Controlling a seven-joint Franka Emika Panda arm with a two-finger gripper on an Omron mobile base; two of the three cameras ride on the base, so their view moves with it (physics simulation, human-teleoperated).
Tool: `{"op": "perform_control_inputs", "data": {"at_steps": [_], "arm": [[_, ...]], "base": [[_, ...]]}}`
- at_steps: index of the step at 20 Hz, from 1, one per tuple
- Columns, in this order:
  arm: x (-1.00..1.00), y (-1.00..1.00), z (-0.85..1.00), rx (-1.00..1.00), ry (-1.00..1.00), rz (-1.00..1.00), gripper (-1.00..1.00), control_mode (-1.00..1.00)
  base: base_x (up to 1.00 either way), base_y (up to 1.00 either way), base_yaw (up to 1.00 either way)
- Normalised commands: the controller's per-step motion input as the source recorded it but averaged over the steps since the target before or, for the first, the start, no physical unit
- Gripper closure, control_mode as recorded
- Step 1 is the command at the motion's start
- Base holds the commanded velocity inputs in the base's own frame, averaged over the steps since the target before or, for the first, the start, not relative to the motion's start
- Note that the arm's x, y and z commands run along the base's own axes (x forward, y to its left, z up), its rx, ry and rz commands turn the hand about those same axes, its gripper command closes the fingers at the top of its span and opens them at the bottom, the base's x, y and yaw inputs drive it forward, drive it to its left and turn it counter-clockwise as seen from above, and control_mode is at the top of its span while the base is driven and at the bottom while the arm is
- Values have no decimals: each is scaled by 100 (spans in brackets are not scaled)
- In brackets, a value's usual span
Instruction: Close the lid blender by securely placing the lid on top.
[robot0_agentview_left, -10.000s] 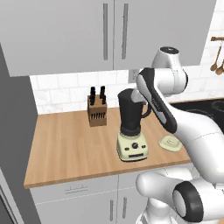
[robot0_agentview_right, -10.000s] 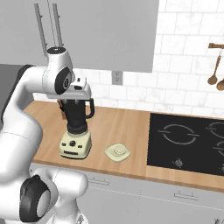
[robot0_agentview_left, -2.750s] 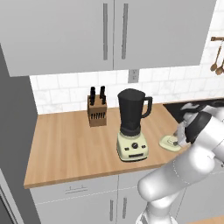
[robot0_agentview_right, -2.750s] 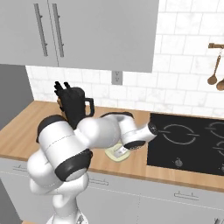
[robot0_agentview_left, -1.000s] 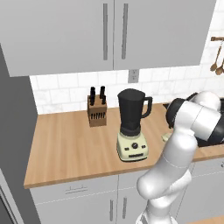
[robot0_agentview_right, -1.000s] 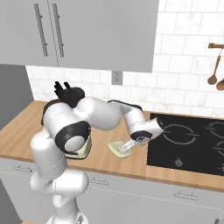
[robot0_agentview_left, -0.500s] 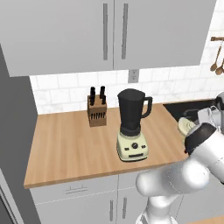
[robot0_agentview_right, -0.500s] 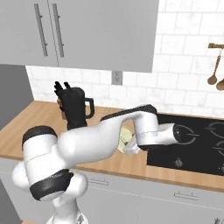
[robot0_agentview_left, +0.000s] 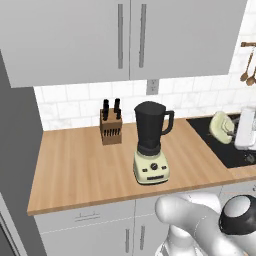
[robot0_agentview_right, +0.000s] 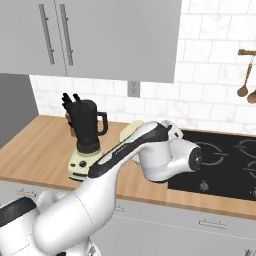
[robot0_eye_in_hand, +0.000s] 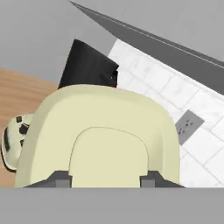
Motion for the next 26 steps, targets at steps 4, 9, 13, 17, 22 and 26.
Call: {"op": "perform_control_inputs", "data": {"at_steps": [4, 9, 13, 17, 22, 26], "arm": [[0, 43, 100, 6, -13, -17, 100, -100], [26, 75, 100, 6, 8, -15, 100, -100], [42, 80, 100, 1, 41, -2, 100, -100], [47, 79, 82, 1, 59, 0, 100, -100], [33, 47, 23, 0, 38, 0, 100, -100], [1, 11, -24, -3, 5, 0, 100, -100]], "base": [[0, 0, 0], [0, 0, 0], [0, 0, 0], [0, 0, 0], [0, 0, 0], [0, 0, 0]]}}
